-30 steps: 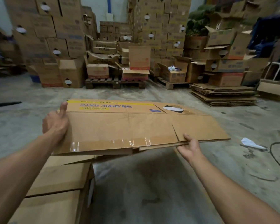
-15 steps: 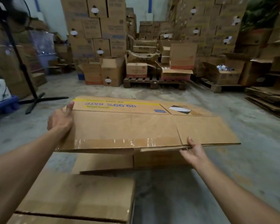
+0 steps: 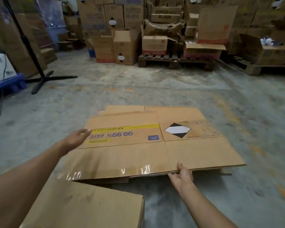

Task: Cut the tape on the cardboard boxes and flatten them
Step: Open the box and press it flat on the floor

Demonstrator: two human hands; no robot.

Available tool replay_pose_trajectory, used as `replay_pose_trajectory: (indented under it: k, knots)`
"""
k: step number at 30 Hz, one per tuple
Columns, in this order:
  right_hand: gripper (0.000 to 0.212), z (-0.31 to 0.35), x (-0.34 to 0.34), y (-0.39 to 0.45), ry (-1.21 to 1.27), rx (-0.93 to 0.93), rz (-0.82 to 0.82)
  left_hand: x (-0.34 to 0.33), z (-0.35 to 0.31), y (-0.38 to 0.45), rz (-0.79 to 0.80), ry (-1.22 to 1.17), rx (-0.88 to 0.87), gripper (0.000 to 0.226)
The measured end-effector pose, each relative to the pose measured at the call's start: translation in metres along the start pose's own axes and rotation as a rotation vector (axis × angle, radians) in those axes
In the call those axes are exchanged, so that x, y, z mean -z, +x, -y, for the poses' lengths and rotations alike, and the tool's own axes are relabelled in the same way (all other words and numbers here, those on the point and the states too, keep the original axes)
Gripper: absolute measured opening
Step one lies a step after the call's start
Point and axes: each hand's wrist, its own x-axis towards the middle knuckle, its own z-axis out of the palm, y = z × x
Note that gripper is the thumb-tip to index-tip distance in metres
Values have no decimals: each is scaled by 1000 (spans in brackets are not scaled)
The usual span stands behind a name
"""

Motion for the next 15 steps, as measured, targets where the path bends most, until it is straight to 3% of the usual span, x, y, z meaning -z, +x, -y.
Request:
replay_pose_trajectory:
  k: [3, 5, 8, 11, 15]
  knots:
    - [40, -15, -5, 7, -4, 19, -43, -29, 1, -4, 236, 40, 131, 64]
    - [41, -22, -11, 20, -16, 23, -95, -51, 8, 0, 299, 78, 259, 76]
    - [45, -24, -16, 27, 5, 56, -119, -72, 12, 2, 242, -69, 401, 86]
    - [46, -27, -17, 34, 19, 74, -165, -80, 11, 6, 156, -392, 543, 78]
    - [47, -35, -26, 35, -10, 94, -193, -86, 6, 8, 115, -699, 514, 70]
